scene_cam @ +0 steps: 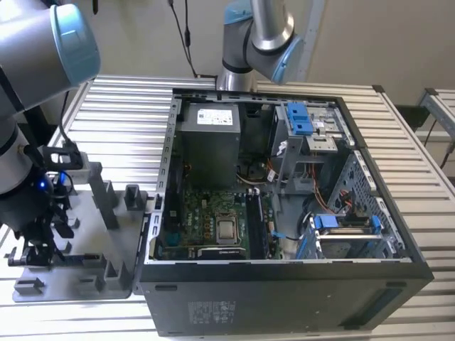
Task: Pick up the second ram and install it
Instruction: 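Pick up the second ram and move it above second insertion slot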
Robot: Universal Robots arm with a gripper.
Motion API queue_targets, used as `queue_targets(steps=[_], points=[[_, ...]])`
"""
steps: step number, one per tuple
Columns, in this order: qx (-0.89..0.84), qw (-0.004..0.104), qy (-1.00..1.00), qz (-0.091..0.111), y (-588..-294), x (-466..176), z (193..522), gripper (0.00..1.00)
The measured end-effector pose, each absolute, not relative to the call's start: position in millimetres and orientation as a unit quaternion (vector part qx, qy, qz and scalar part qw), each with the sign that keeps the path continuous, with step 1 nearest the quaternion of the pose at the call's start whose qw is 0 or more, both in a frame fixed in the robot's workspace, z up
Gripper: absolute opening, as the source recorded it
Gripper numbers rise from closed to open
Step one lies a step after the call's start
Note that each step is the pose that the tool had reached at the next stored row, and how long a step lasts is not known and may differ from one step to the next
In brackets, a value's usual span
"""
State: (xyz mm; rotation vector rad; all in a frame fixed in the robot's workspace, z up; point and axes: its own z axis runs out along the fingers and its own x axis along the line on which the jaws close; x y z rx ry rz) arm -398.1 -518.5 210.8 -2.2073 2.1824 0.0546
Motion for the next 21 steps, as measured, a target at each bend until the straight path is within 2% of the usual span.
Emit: queue_targets(steps=[21], points=[[-0.716, 0.019, 0.698, 0.017, -525, -400, 196, 0.48]])
